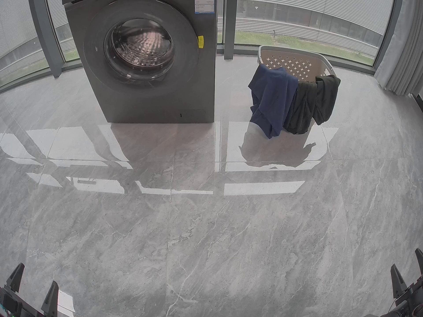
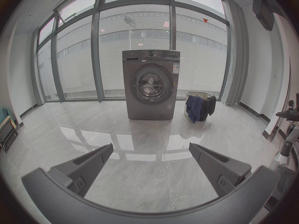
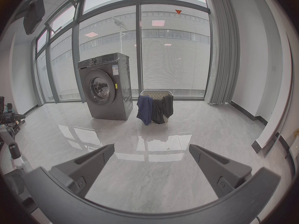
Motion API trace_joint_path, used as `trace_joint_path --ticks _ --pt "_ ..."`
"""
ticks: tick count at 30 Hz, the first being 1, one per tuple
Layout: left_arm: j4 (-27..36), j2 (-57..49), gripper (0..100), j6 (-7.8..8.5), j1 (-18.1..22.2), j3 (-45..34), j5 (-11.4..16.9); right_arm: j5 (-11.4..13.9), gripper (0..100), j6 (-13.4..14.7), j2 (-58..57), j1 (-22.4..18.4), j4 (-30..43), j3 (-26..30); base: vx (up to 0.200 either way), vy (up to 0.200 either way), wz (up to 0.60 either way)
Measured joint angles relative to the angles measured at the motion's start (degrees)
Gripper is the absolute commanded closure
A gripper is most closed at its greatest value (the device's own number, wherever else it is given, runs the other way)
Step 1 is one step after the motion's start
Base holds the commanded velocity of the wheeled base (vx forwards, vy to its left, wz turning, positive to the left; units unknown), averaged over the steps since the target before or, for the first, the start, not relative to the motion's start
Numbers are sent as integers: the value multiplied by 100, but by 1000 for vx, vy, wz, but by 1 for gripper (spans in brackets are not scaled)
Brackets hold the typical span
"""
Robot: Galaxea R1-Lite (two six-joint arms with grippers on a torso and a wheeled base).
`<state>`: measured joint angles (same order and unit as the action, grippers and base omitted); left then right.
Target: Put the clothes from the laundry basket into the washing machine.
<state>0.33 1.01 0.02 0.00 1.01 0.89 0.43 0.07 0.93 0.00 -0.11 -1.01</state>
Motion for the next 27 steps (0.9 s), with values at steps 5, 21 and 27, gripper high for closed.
trace_joint_path --ticks 5,21,27 --pt "2 0 0 -23 0 0 -5 1 0 -7 0 0 1 0 200 0 0" --pt "-1 2 0 -71 -5 0 -32 0 0 0 0 -2 4 0 200 0 0" --pt "-4 0 0 -71 5 0 -29 12 0 -21 0 5 -2 0 33 0 -500"
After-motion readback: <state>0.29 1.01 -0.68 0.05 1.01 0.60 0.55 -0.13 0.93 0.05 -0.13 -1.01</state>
